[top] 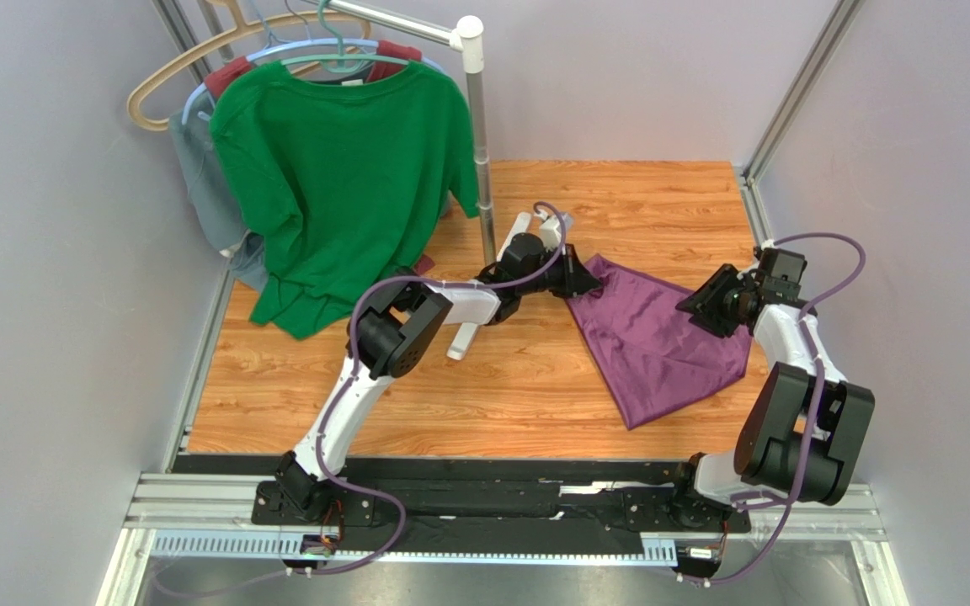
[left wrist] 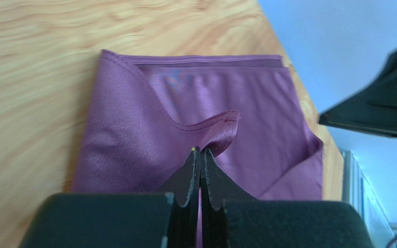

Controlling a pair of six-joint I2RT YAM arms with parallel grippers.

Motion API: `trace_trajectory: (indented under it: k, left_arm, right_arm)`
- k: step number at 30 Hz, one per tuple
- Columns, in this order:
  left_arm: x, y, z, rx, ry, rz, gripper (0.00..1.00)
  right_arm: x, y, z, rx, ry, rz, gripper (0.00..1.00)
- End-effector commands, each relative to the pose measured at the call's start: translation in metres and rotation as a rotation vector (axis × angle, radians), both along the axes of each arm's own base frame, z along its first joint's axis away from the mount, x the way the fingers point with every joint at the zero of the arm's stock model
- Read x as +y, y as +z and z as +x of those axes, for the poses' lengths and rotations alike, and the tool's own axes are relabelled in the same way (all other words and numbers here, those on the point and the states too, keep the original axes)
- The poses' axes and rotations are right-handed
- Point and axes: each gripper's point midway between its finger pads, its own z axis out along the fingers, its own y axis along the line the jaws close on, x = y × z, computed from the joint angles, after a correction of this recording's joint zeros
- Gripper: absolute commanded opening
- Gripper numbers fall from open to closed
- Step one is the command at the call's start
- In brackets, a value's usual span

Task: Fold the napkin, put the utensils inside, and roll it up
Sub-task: Fold the napkin

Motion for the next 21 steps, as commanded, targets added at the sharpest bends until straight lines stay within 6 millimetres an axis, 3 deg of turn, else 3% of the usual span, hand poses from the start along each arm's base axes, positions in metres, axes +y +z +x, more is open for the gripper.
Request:
trace_trajectory:
  k: [1, 8, 17, 21]
  left_arm:
    - [-0.016, 0.086, -0.015, -0.194, -0.060, -0.116, 0.00]
    - [-0.019, 0.089, -0.036, -0.205, -0.085, -0.108, 0.00]
    - [-0.033, 0.072, -0.093, -0.236, -0.245, -0.067, 0.00]
    - [-0.041, 0.074, -0.107, -0.252, -0.287, -0.071, 0.00]
  right_arm:
    - [-0.001, 0.029, 0.014, -0.111, 0.028, -0.032, 0.41]
    - [0.000, 0.033, 0.013, -0.124, 0.034, -0.034, 0.41]
    - [0.002, 0.033, 0.014, -0.137, 0.043, -0.030, 0.41]
    - [0.004, 0.033, 0.013, -0.139, 0.048, -0.027, 0.41]
